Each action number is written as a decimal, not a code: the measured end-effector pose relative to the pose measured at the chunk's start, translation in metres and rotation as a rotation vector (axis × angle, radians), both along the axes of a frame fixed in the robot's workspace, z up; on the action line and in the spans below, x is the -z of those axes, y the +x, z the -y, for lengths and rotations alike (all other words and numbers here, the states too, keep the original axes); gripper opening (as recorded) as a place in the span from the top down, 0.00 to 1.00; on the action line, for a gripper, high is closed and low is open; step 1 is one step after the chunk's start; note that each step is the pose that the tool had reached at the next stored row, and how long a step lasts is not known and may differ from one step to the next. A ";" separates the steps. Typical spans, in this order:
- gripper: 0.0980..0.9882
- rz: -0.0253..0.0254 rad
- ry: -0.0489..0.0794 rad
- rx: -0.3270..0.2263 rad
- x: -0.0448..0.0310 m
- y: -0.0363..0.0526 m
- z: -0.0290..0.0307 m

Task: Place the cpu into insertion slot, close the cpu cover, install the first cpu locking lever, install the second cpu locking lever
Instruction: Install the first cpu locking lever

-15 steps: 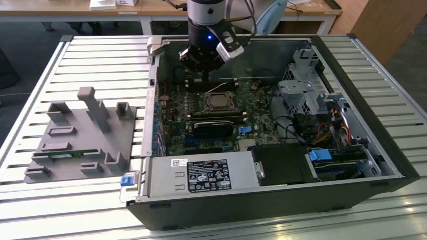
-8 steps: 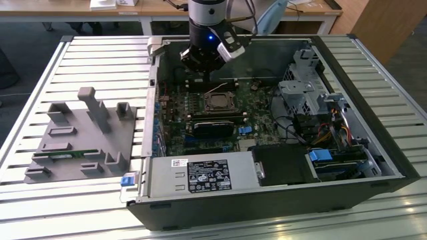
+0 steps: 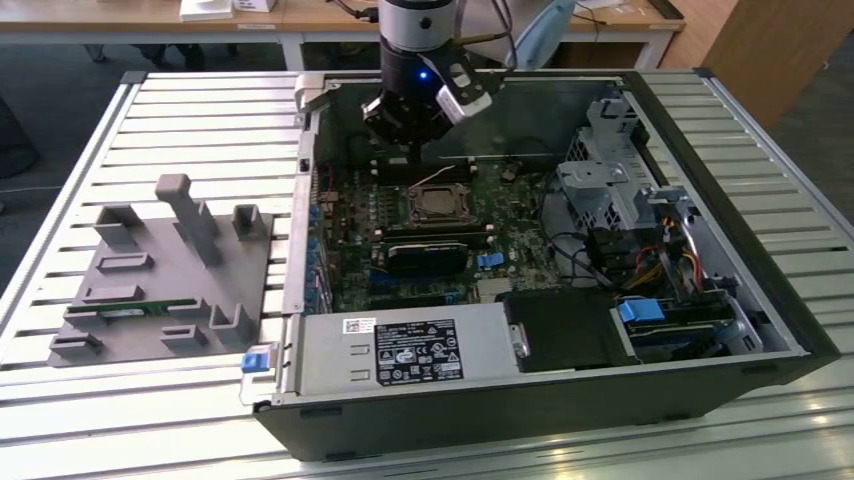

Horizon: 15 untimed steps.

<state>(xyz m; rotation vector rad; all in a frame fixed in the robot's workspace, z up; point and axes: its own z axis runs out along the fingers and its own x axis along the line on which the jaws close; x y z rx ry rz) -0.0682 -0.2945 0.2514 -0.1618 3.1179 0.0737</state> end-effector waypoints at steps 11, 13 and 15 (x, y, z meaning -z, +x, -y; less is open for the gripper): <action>0.99 0.0000 0.000 0.001 0.0007 0.0026 0.0000; 0.99 0.0000 0.000 0.001 0.0007 0.0031 0.0000; 0.99 0.0000 0.000 0.001 0.0008 0.0037 0.0000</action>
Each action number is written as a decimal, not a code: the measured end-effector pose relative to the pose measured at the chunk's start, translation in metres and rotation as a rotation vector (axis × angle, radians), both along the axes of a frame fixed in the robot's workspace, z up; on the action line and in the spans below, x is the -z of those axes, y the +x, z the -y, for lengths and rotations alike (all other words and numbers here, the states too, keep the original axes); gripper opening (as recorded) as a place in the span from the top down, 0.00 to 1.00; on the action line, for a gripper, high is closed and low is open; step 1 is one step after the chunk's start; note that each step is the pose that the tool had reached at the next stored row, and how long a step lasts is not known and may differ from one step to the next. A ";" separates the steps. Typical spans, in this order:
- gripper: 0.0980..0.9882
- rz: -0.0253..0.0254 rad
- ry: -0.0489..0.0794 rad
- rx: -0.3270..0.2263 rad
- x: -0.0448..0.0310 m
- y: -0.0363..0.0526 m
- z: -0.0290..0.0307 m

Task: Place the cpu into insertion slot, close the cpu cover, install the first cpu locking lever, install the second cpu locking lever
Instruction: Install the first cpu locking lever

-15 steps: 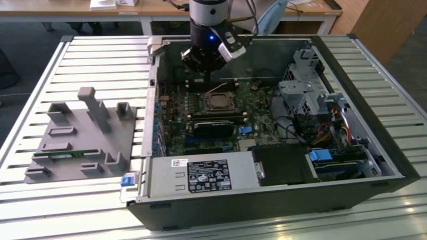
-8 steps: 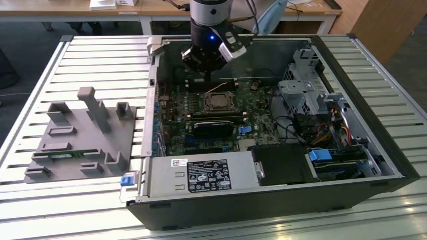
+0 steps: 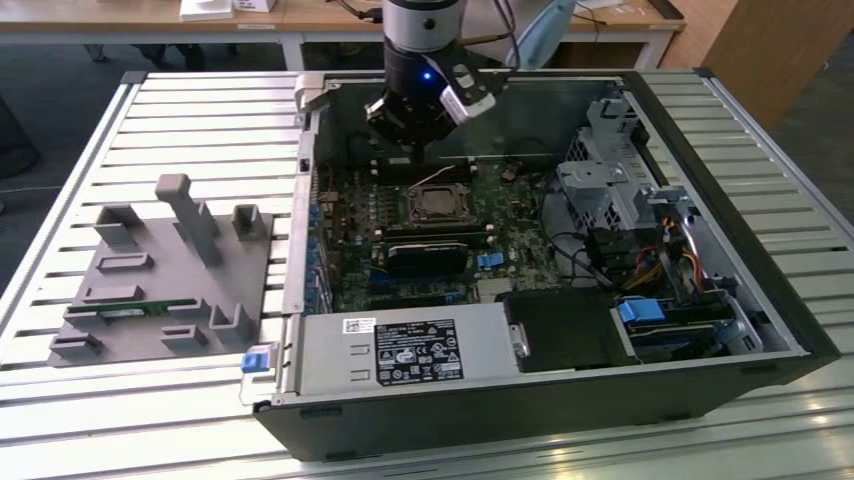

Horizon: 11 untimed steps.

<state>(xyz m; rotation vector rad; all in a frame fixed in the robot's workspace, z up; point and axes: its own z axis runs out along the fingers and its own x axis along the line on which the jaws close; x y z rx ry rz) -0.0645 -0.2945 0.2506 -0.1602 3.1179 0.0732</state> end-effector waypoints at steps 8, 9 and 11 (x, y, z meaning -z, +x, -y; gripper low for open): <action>0.99 0.0000 0.000 0.001 0.0002 0.0028 0.0000; 0.99 0.0000 0.000 0.001 0.0003 0.0030 0.0000; 0.99 -0.0001 0.000 0.001 0.0003 0.0036 0.0000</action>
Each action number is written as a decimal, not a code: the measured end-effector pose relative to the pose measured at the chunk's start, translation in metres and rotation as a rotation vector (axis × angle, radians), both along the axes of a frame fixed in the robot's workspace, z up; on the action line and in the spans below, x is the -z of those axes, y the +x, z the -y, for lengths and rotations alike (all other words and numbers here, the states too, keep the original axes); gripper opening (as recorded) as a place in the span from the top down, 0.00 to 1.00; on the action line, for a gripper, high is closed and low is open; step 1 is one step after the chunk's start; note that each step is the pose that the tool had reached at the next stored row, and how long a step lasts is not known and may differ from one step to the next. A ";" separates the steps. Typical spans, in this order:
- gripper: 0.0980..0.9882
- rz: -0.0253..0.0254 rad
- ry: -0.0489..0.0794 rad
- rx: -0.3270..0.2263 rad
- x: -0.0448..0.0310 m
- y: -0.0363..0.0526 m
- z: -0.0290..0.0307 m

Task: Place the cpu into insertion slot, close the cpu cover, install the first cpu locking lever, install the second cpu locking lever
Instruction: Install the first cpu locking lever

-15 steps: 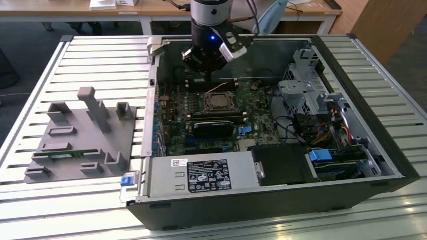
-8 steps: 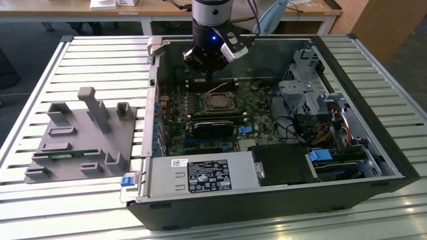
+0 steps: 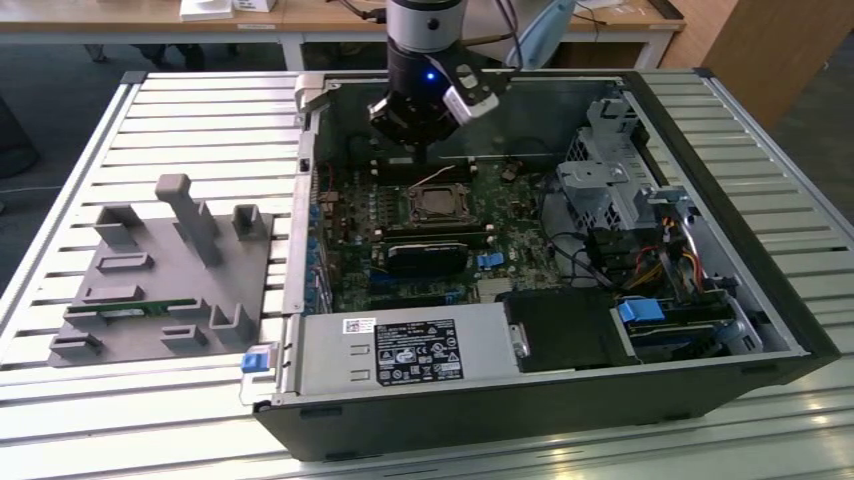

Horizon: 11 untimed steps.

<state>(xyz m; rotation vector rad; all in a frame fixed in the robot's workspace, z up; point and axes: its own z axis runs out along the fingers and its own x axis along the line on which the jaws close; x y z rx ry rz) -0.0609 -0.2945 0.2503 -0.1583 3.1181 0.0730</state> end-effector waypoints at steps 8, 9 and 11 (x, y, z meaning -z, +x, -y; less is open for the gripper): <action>0.99 0.0000 0.000 0.001 0.0002 0.0020 0.0000; 0.99 0.0000 0.000 0.001 0.0003 0.0021 0.0000; 0.99 0.0001 0.000 0.001 0.0003 0.0028 0.0000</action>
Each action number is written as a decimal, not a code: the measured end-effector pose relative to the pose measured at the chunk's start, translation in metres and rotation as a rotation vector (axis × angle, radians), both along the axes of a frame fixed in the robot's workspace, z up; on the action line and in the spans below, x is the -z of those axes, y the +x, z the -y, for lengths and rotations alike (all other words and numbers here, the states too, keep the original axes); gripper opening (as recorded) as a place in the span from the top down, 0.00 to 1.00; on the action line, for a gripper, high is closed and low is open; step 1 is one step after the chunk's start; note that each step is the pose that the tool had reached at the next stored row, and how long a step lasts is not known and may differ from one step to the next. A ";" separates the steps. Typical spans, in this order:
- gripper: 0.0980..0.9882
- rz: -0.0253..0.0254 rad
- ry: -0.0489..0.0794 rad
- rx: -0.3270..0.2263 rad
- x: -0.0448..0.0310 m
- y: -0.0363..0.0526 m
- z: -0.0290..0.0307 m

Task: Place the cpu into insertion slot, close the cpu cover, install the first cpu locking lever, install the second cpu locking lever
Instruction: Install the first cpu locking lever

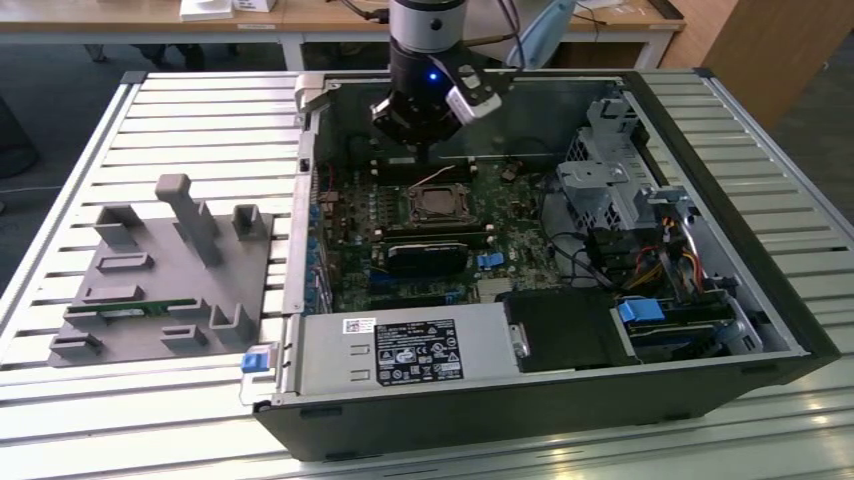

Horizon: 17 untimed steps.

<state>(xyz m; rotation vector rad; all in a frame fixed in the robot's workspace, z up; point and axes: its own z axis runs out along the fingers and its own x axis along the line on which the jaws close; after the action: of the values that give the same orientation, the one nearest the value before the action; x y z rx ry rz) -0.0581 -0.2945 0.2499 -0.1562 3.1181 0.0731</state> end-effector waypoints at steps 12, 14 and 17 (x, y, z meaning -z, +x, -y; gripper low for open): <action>0.99 0.0000 0.002 0.014 0.0021 0.0094 0.0000; 0.99 -0.0001 0.013 0.017 0.0036 0.0110 0.0000; 0.99 -0.0001 0.018 0.023 0.0068 0.0128 -0.0001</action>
<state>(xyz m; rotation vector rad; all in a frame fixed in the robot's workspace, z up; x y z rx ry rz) -0.0453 -0.2944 0.2431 -0.1199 3.1175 0.1014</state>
